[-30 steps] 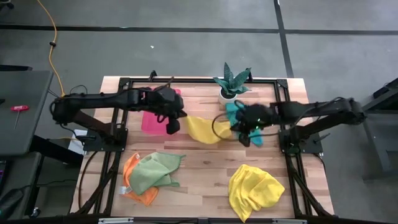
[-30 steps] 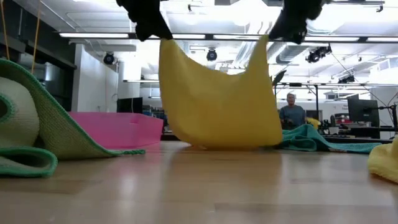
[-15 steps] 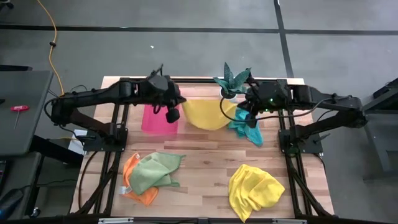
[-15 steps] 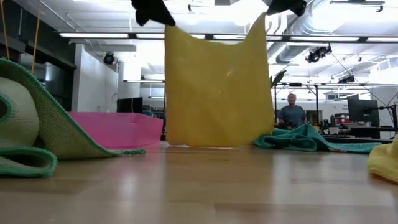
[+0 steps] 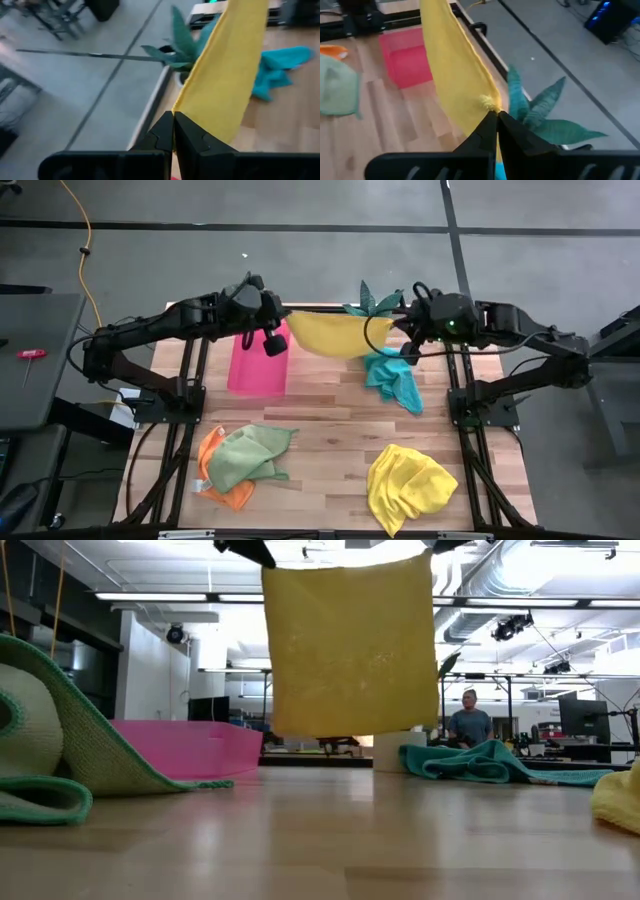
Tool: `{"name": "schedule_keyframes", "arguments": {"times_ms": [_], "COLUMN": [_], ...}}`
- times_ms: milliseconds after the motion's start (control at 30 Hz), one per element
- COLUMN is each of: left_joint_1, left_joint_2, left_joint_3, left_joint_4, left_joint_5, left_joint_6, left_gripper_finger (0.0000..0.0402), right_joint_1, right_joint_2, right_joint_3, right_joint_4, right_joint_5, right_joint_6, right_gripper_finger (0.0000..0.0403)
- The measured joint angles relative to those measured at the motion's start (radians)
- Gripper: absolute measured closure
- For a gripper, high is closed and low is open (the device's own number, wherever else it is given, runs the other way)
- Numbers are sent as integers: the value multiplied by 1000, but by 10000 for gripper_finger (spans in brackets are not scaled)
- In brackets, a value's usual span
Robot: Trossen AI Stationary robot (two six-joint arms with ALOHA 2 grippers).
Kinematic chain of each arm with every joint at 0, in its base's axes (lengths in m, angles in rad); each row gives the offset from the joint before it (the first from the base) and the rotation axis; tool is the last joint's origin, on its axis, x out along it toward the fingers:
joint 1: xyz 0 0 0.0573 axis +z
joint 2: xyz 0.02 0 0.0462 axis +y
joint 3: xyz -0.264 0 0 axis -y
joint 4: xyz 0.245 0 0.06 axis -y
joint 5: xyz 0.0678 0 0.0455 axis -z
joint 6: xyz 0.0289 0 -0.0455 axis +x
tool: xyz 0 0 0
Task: Fold microfiber towels
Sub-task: Fold the top yellow microfiber towel
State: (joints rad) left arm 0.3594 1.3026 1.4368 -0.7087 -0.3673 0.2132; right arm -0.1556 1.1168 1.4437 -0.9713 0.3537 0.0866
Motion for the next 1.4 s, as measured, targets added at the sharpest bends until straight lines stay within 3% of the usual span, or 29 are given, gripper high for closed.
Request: {"name": "schedule_keyframes", "arguments": {"times_ms": [367,767,1133,1400], "left_joint_1": [-45,-245,-489,-574], "left_joint_2": [91,273,465,541], "left_joint_3": [0,0,0,0], "left_joint_4": [-45,-64,-104,-115], "left_joint_5": [-29,89,123,121], "left_joint_6": [-45,-288,-545,-699], "left_gripper_finger": [401,401,401,401], "right_joint_1": [54,220,387,539], "right_joint_2": [1,0,0,0], "right_joint_3": [-178,-354,-537,-646], "right_joint_4": [-41,-9,220,348], "right_joint_5": [-11,-52,-133,-174], "right_joint_6": [104,294,516,755], "right_gripper_finger": [403,403,403,403]}}
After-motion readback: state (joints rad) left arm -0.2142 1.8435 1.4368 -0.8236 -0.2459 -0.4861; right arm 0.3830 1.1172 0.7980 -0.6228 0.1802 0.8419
